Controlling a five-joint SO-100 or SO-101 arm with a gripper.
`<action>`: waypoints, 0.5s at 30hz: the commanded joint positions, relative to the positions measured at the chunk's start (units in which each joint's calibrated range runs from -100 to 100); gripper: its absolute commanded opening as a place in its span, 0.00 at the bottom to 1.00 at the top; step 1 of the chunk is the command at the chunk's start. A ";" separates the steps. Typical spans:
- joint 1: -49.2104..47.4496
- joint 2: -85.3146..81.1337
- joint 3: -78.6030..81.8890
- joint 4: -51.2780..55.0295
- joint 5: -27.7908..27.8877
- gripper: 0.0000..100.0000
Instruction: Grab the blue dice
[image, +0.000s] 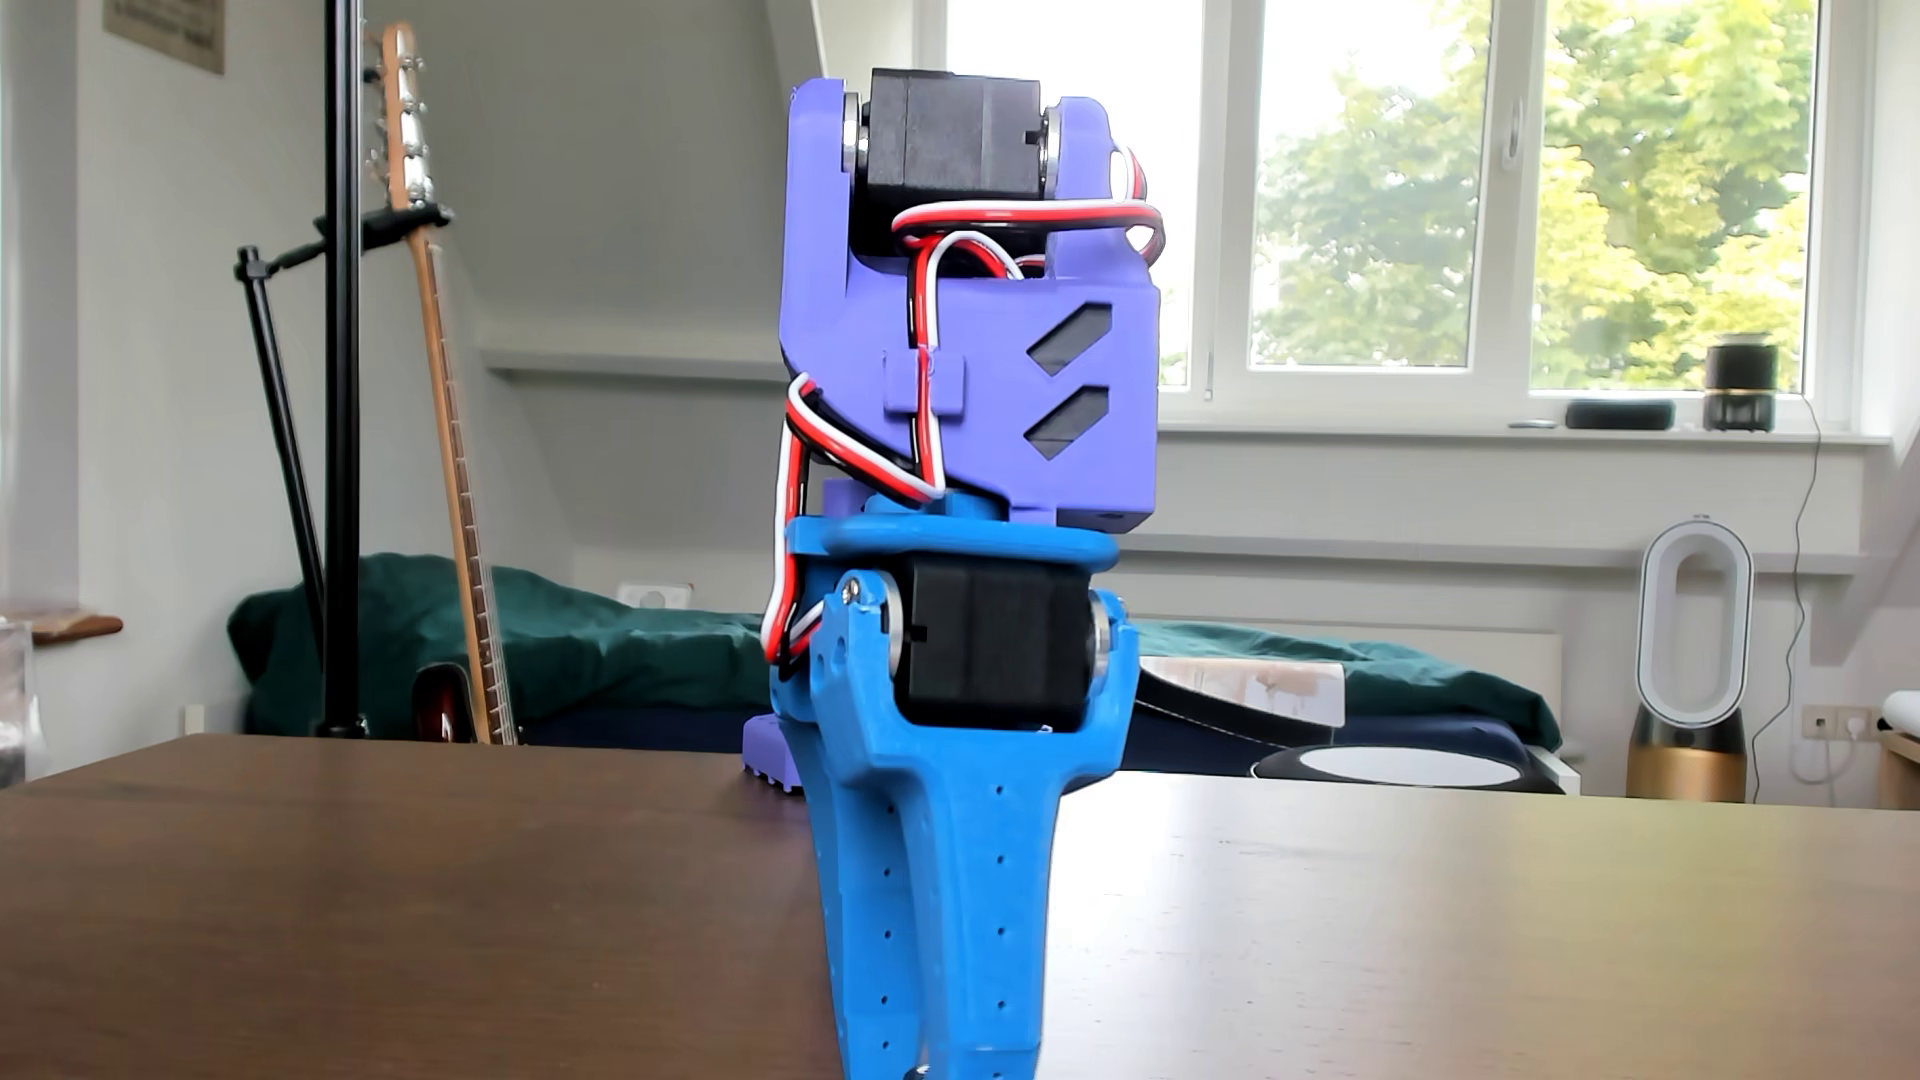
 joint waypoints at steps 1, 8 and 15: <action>-0.34 -0.96 -3.37 0.67 -0.28 0.01; -0.25 -0.87 -3.37 0.67 -0.28 0.01; 0.73 -1.71 -4.46 0.67 -2.49 0.01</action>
